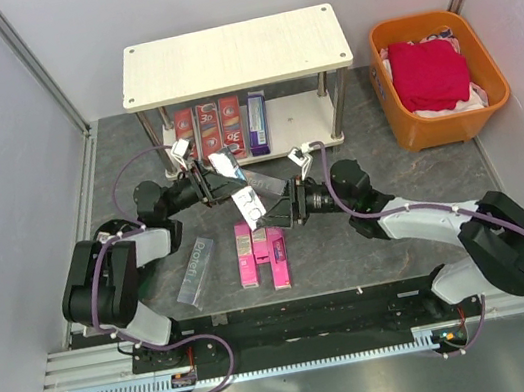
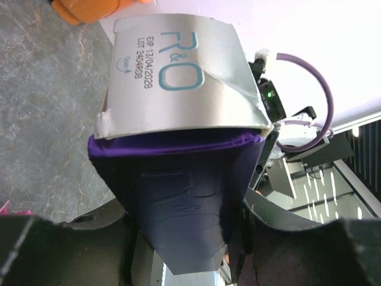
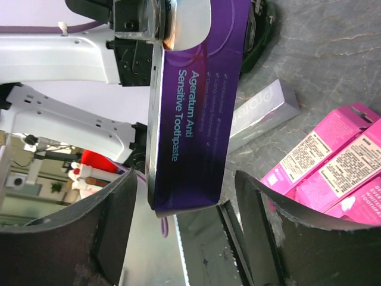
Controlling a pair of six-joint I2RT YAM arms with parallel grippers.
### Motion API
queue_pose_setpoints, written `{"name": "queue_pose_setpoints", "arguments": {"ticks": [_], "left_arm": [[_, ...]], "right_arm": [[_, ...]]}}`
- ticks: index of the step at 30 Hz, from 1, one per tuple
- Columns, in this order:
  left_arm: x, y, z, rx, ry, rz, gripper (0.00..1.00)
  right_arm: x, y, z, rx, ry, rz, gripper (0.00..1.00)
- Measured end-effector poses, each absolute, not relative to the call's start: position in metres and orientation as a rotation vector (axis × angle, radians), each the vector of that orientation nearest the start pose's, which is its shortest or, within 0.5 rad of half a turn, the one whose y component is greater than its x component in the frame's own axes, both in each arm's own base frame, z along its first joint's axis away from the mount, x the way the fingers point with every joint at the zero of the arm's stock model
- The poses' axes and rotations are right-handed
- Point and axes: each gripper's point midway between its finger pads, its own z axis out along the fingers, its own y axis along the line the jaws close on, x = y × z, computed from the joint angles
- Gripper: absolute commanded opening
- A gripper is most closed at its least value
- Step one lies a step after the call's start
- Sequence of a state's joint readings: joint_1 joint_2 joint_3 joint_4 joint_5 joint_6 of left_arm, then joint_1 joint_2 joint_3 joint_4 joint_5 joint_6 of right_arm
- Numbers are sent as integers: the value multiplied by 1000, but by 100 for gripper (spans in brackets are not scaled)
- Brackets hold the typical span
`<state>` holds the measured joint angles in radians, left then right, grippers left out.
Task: Place and organize the toothpastes onto the shelf
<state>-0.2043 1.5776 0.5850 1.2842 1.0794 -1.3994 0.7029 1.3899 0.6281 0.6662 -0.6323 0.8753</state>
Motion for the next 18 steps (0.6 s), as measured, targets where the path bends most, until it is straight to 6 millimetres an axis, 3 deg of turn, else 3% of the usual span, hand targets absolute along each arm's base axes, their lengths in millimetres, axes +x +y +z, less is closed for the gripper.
{"name": "queue_pose_setpoints", "arguments": {"ticks": [8, 11, 18], "left_arm": [[284, -236, 235, 119, 1764, -1914, 43], [284, -236, 235, 116, 1765, -1917, 47], [284, -235, 232, 112, 1763, -1907, 78]], "right_arm": [[211, 350, 206, -313, 1903, 1716, 39], [212, 349, 206, -292, 1905, 1724, 32], [216, 348, 204, -251, 1914, 1702, 27]]}}
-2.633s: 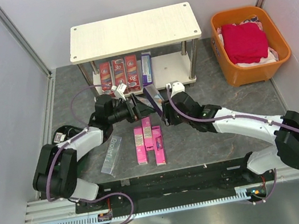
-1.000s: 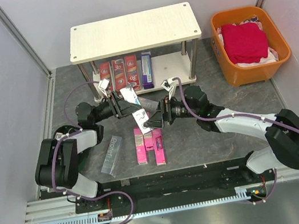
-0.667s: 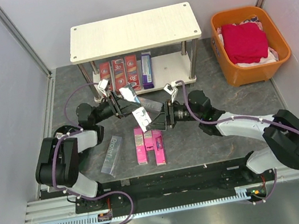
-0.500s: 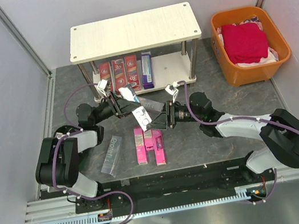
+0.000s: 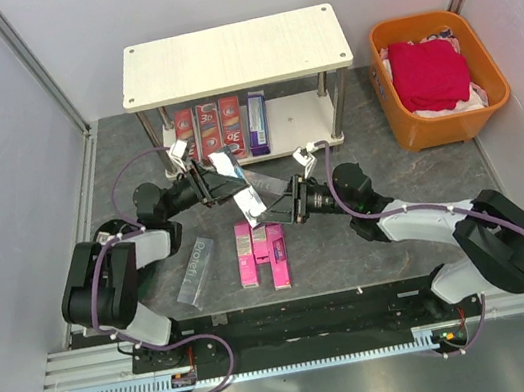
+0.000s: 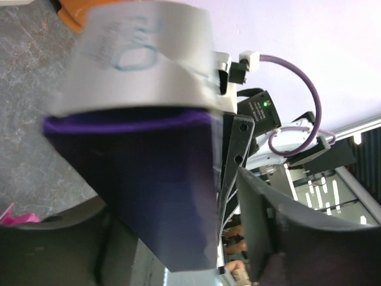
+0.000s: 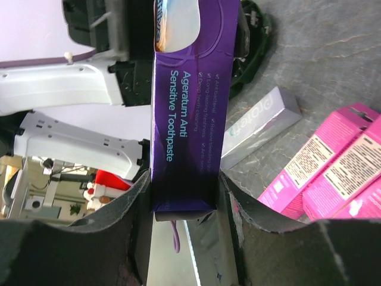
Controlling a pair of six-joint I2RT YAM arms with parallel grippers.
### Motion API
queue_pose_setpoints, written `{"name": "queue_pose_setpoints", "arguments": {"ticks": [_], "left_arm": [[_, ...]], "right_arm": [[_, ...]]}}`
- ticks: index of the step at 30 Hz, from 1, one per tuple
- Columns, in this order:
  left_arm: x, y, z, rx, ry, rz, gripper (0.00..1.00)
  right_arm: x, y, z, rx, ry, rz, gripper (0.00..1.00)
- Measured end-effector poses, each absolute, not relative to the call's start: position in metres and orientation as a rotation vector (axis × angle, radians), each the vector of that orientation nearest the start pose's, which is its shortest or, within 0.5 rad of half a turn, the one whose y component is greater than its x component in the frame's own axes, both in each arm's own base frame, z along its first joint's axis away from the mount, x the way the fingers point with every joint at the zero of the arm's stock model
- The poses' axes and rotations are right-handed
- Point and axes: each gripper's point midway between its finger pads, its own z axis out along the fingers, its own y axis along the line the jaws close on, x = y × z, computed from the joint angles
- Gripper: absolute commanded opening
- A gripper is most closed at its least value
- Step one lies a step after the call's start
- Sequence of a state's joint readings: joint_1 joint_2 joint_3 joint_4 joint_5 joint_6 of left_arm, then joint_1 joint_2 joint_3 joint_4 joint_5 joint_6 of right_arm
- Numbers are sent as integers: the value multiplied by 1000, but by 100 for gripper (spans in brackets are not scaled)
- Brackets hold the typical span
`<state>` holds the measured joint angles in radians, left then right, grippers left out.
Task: Place and organize the toothpastes onto the shelf
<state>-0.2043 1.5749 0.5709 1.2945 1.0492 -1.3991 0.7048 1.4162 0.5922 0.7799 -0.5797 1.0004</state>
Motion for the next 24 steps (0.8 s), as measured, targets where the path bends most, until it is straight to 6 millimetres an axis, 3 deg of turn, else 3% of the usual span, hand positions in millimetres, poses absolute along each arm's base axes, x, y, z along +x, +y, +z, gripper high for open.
{"name": "queue_pose_setpoints", "arguments": {"ticks": [5, 12, 17, 21, 24], "left_arm": [[279, -234, 234, 193, 1728, -1830, 91], [292, -224, 230, 173, 1779, -1561, 95], [320, -205, 199, 28, 1924, -1287, 99], [326, -186, 167, -82, 2042, -1113, 99], [326, -179, 155, -113, 2088, -1053, 99]], "right_arm": [[220, 343, 202, -206, 1935, 1662, 25], [244, 320, 203, -98, 1943, 1540, 23], [262, 299, 184, -3, 2004, 1430, 23], [271, 282, 174, 39, 2038, 1363, 22], [283, 265, 168, 74, 2050, 1297, 22]]}}
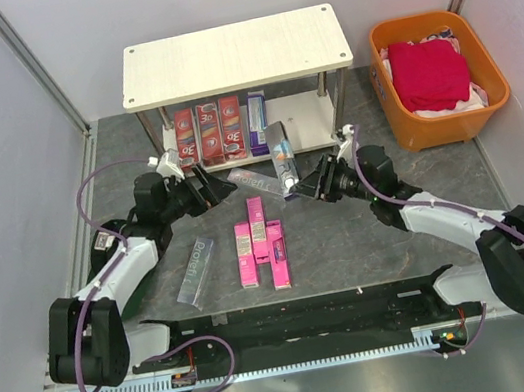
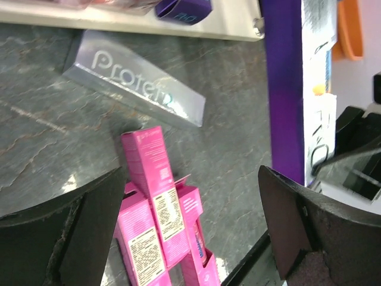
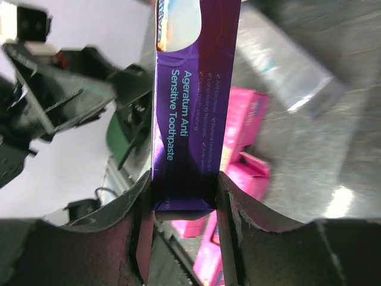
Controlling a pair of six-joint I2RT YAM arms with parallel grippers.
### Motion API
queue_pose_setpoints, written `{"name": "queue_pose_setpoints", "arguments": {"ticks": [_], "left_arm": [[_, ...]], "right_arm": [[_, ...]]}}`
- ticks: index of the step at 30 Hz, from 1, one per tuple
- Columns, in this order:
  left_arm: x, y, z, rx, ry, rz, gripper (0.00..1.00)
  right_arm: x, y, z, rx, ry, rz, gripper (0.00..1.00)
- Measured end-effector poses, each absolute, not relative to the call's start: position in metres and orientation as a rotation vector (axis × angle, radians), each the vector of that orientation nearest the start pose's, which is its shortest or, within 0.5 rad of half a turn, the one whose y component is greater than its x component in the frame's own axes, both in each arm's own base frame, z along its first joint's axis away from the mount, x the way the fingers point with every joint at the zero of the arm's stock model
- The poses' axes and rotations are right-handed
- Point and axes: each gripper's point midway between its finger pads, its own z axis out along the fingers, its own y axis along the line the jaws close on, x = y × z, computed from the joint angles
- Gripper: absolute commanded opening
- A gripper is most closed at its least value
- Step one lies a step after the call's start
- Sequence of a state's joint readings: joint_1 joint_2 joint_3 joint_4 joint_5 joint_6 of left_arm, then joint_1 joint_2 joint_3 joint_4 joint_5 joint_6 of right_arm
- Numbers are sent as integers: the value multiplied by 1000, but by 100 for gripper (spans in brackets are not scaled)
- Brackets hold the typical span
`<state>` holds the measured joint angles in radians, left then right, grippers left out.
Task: Place and organize the toothpastes onto the shelf
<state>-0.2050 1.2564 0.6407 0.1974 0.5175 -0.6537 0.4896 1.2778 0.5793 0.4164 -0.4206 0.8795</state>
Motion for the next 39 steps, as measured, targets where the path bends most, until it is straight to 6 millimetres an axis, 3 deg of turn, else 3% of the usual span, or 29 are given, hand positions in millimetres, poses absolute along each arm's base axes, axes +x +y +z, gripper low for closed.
{"name": "queue_pose_setpoints", "arguments": {"ticks": [4, 10, 17, 24, 39], "left_arm": [[323, -176, 145, -130, 2128, -1028, 99], [323, -176, 137, -139, 2153, -1027, 99], [322, -178, 136, -134, 2161, -1039, 99], [320, -179, 135, -127, 2163, -1052, 99], [314, -181, 130, -115, 2173, -1074, 98]], "right_arm": [[306, 245, 166, 125, 2056, 1222, 22], [358, 226, 168, 214, 2042, 1151, 22], [404, 240, 138, 277, 2112, 1164, 22], [417, 251, 106, 376, 2158, 1198, 22], [445, 298, 129, 354, 2075, 1238, 23]]}}
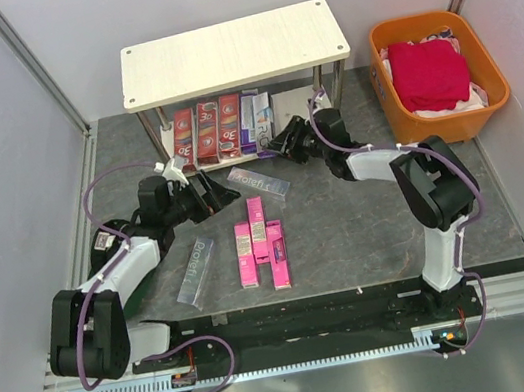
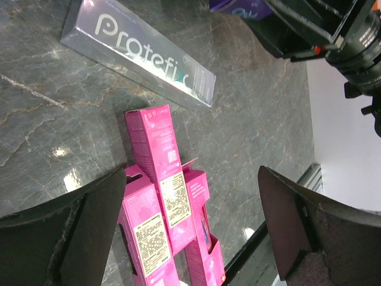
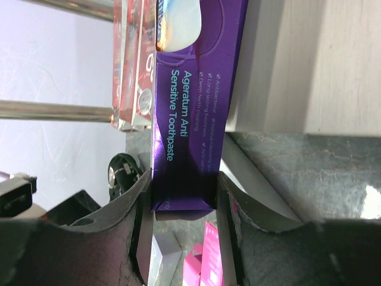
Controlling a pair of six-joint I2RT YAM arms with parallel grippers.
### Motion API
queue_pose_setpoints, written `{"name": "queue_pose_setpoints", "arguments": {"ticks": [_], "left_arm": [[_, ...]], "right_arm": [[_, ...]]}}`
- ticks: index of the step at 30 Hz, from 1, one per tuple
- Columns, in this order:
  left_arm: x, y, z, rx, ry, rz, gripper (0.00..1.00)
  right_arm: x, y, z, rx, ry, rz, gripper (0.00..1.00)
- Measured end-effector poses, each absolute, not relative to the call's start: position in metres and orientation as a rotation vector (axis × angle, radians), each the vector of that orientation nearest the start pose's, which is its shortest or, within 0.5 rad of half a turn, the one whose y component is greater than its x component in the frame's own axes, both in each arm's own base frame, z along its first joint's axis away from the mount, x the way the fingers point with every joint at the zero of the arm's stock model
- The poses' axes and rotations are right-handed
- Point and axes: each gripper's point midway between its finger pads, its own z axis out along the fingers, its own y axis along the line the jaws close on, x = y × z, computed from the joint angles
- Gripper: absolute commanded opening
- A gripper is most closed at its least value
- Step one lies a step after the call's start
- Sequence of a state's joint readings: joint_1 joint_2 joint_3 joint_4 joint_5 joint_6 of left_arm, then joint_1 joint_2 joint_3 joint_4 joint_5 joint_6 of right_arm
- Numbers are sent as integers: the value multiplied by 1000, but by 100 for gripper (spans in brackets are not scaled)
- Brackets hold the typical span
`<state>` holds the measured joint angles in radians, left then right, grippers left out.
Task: Place and organize the toothpastes onto the shelf
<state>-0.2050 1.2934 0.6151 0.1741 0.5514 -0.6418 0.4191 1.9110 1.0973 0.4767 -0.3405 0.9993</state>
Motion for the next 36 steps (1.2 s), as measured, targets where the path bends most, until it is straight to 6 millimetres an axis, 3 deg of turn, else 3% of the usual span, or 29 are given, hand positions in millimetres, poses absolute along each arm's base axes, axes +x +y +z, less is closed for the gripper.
{"name": "queue_pose_setpoints", "arguments": {"ticks": [7, 13, 15, 17, 20, 23, 26, 32, 36], "left_arm": [[312, -182, 130, -110, 2174, -1083, 98], [311, -182, 129, -109, 2174, -1084, 98], [311, -182, 128, -109, 2174, -1084, 98], [310, -182, 128, -109, 2175, -1085, 98], [310, -182, 128, -108, 2173, -1086, 98], [310, -182, 128, -103, 2170, -1090, 98], [309, -183, 129, -97, 2170, -1097, 98], [307, -188, 130, -77, 2170, -1111, 98], [306, -190, 130, -71, 2170, -1113, 98]], "right_arm": [[455, 295, 126, 402, 2060, 1199, 25], [469, 297, 122, 435, 2072, 1171, 36], [475, 297, 120, 447, 2070, 1160, 43], [477, 295, 116, 465, 2078, 1145, 64], [477, 292, 109, 495, 2098, 1121, 85], [477, 293, 115, 505, 2075, 1132, 96], [470, 289, 110, 510, 2084, 1106, 98], [449, 273, 82, 531, 2164, 1002, 98], [440, 265, 83, 513, 2176, 966, 98]]}}
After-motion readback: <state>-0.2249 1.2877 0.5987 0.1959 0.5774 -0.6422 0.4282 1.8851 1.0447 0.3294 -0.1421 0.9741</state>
